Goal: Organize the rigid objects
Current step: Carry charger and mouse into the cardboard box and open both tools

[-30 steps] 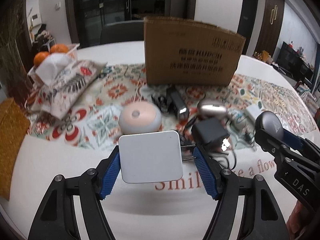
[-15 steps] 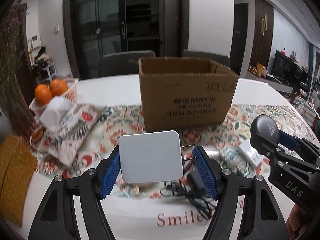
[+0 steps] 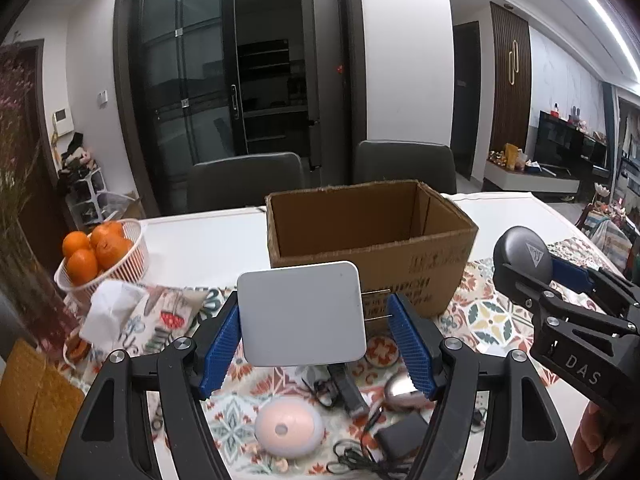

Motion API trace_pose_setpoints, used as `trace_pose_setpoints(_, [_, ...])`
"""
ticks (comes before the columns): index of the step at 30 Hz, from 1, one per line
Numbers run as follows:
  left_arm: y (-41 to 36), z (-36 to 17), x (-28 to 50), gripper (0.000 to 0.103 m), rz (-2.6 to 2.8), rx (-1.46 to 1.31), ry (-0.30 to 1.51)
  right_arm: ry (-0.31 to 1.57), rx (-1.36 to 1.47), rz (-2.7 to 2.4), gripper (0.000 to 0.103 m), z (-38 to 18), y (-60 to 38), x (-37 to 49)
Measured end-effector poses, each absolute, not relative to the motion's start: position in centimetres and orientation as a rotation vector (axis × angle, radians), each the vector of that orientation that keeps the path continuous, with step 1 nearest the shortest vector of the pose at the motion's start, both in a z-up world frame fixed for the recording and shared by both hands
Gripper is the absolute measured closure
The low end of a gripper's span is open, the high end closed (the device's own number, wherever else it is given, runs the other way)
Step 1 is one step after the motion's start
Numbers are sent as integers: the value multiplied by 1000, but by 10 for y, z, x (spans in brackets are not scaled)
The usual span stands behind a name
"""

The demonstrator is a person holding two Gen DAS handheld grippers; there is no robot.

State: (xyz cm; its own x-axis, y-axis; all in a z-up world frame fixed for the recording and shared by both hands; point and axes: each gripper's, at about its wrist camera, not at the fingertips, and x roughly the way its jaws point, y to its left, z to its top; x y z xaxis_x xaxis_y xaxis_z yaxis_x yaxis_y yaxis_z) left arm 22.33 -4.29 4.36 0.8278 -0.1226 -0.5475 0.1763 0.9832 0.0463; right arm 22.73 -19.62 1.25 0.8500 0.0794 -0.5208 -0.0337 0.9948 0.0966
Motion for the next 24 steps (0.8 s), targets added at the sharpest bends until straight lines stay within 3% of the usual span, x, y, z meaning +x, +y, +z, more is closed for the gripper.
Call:
trace_pose_setpoints(13, [-53, 78, 279, 32, -172, 150, 557, 544, 53, 81, 46, 51, -192, 281])
trace_pose_setpoints(24, [-64, 82, 344, 32, -226, 147, 723, 683, 47, 144, 46, 55, -194, 341])
